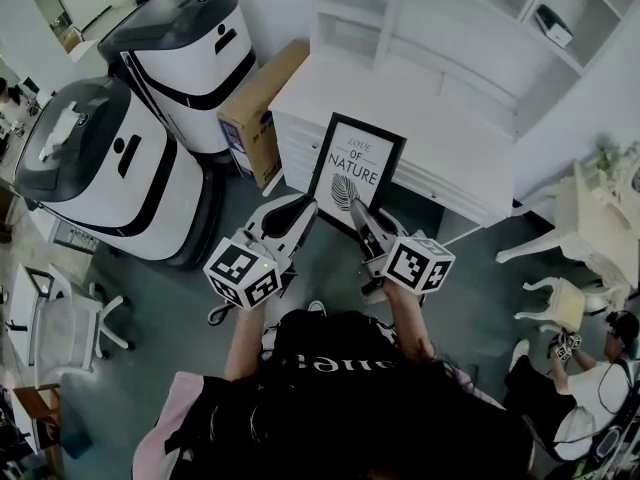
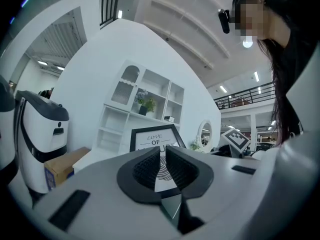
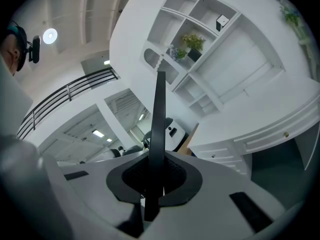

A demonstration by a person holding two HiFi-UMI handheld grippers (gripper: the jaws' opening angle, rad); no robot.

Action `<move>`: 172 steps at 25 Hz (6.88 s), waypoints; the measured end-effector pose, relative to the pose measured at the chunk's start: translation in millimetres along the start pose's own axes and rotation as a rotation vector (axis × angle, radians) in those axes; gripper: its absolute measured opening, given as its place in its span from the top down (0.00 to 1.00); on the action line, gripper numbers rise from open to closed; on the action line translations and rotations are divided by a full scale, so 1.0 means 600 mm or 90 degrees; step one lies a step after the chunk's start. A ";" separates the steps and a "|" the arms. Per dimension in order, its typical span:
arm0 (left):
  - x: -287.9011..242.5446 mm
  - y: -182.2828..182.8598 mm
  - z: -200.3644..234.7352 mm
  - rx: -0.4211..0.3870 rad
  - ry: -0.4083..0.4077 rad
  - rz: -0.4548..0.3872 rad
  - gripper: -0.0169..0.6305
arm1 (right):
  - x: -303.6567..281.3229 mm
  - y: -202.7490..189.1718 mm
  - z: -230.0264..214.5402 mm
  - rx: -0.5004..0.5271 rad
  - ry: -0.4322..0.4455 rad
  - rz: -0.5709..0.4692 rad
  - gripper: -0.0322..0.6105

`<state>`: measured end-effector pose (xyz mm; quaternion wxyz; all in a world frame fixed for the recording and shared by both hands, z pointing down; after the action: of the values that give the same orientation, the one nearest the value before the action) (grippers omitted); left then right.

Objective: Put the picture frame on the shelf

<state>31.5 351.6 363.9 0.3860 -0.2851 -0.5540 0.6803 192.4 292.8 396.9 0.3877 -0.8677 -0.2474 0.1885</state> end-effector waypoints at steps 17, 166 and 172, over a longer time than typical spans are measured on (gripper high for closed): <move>-0.008 -0.026 0.054 0.041 0.009 0.012 0.91 | -0.034 -0.019 -0.030 -0.018 -0.028 0.031 0.86; -0.699 0.032 0.951 0.104 -0.187 0.205 0.91 | -1.047 0.352 -0.888 -0.120 -0.611 0.018 0.54; -0.701 0.033 0.946 0.100 -0.191 0.204 0.91 | -1.040 0.358 -0.876 -0.129 -0.575 0.005 0.54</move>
<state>-208.9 -306.6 454.6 0.2072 -0.2339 -0.4982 0.8088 22.7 -495.0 647.4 0.1537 -0.7333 -0.4056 0.5236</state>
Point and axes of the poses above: the fingertips, and each gripper's own axes: x backward along the fingers, z to its left, y out of its top, the point moved 6 cm from there along x, backward along the fingers, and after that the axes turned 1 degree about x, right-handed, at the moved point
